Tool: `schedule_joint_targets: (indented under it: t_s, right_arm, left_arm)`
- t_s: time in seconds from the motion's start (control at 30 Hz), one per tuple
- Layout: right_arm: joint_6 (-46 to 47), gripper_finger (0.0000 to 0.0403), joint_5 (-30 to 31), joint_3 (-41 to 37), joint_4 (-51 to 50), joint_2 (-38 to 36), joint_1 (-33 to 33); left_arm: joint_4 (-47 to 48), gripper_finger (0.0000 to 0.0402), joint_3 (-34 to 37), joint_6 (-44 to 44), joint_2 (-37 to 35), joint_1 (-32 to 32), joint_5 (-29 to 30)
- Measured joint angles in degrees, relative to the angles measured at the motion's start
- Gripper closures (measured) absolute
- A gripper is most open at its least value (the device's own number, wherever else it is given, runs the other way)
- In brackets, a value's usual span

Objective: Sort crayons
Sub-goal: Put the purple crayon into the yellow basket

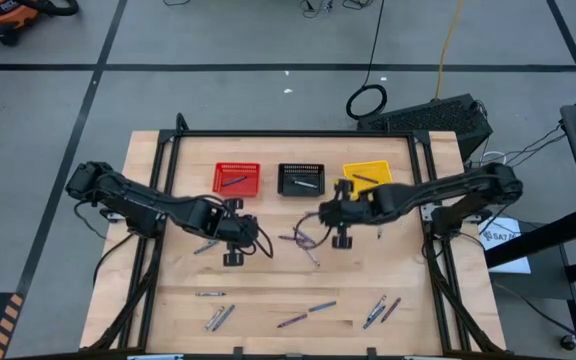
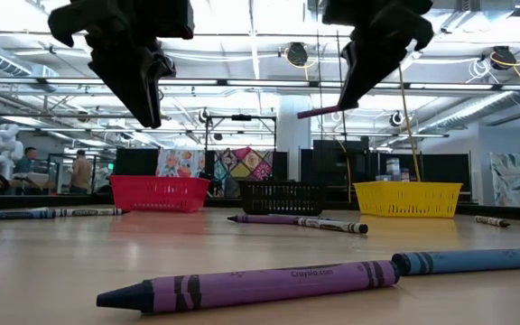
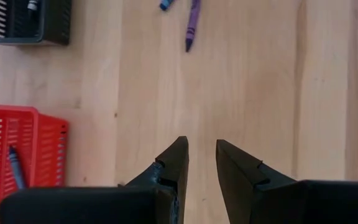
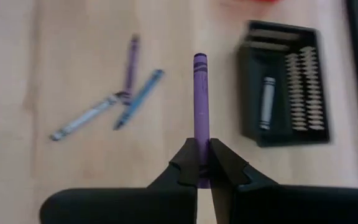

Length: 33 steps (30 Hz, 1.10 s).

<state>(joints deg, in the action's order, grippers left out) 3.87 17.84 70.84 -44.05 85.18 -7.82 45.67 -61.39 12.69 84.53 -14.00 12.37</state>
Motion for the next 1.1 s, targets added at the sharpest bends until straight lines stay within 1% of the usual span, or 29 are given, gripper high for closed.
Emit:
schedule_joint_targets:
  t_s: [0.1,0.37,0.57,0.8,0.9,0.93,1.03,1.1]
  right_arm:
    - [0.01,0.0403,0.09,-2.09,-0.94,-2.64,2.69]
    - [0.01,0.0403,0.09,-12.16,-0.32,-12.20,11.14]
    - [-1.56,0.0403,0.09,-17.89,1.08,-18.20,17.71]
    - [-6.54,0.0403,-0.04,-24.00,3.12,-19.31,25.51]
    - [-7.85,0.0403,-0.12,-27.07,6.45,-19.16,28.54]
    - [-8.01,0.0403,-0.41,-27.83,7.14,-19.18,29.45]
    - [-9.12,0.0403,-3.87,-29.85,9.73,-19.18,32.10]
    - [-9.29,0.0403,-4.49,-30.67,10.31,-19.16,33.43]
  left_arm:
    - [0.14,0.0320,0.00,-1.09,0.00,1.05,0.17]
    - [0.26,0.0320,0.00,-5.58,0.00,5.61,0.18]
    - [-0.31,0.0320,0.00,-6.02,0.00,8.47,0.18]
    - [-0.33,0.0320,0.00,-6.00,0.00,9.20,0.16]
    - [-0.31,0.0320,0.00,-5.99,0.00,9.20,0.12]
    - [-0.31,0.0320,0.00,-5.99,0.00,9.20,0.12]
    - [-0.33,0.0320,0.00,-5.70,0.00,9.15,-0.05]
    - [-0.37,0.0320,0.00,-5.66,0.00,9.15,-0.12]
